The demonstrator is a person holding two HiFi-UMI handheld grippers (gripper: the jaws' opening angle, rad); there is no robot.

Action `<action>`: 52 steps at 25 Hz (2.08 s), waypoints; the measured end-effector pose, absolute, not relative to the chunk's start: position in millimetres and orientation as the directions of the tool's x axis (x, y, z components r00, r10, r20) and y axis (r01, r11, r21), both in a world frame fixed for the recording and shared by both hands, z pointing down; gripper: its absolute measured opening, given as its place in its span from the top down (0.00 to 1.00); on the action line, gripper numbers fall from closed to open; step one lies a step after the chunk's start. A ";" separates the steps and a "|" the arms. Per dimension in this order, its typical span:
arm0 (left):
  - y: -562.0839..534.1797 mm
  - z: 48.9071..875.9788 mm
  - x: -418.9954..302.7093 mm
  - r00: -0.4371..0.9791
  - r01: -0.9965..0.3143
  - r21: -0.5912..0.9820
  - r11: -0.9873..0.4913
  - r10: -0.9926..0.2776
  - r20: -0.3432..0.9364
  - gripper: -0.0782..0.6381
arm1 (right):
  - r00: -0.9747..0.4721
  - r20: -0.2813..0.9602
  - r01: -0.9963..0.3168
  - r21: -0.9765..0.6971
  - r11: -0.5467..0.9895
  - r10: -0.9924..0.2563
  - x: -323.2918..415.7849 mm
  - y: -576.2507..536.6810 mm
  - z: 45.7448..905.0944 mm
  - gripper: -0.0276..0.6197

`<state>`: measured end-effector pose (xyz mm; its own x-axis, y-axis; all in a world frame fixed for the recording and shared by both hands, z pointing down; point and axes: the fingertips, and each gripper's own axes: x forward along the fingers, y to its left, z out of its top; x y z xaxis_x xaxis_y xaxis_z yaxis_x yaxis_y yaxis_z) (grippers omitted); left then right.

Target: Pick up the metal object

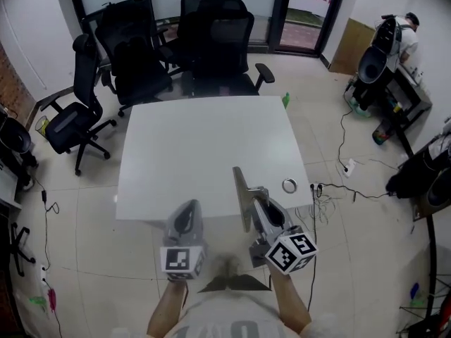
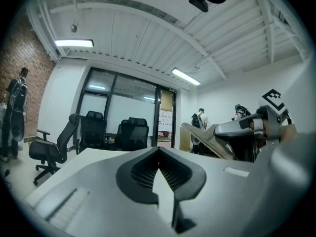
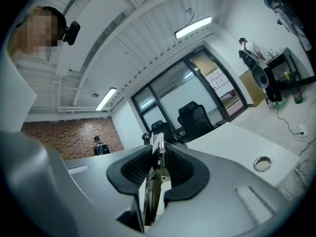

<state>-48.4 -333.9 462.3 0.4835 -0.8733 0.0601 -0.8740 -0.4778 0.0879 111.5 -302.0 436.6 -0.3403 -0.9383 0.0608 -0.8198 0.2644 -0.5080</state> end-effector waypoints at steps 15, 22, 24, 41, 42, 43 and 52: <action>-189.1 447.9 -60.7 0.452 -0.892 0.030 -0.451 -0.892 0.011 0.89 | -0.243 -0.040 -0.826 -0.515 0.229 -0.969 132.2 -127.9 417.9 0.81; -49.6 445.0 -58.3 0.410 -0.910 0.062 -0.409 -0.912 -0.003 0.89 | -0.289 -0.049 -0.819 -0.505 0.273 -0.956 129.0 4.6 420.9 0.81; -15.1 434.9 -68.2 0.387 -0.920 0.067 -0.387 -0.922 -0.014 0.89 | -0.313 -0.033 -0.821 -0.494 0.288 -0.949 122.0 35.0 421.2 0.81; 62.3 383.9 -90.0 0.415 -0.909 0.002 -0.416 -0.906 -0.088 0.89 | -0.318 -0.020 -0.833 -0.471 0.289 -0.948 87.0 98.4 398.9 0.81; 62.7 384.6 -91.2 0.413 -0.909 0.009 -0.416 -0.906 -0.087 0.89 | -0.318 -0.019 -0.833 -0.472 0.289 -0.948 85.2 99.2 399.2 0.81; 63.9 385.9 -92.9 0.411 -0.910 0.017 -0.414 -0.908 -0.085 0.89 | -0.321 -0.016 -0.834 -0.470 0.290 -0.947 83.1 100.7 400.0 0.81; 68.4 392.5 -109.8 0.394 -0.917 0.037 -0.397 -0.916 -0.076 0.89 | -0.340 -0.011 -0.840 -0.447 0.309 -0.940 63.9 108.0 399.2 0.81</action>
<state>-109.8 68.4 392.5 0.3939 -0.9160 -0.0761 -0.9169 -0.3973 0.0368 63.9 108.0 399.2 -0.3398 -0.9404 -0.0109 -0.8398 0.3086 -0.4467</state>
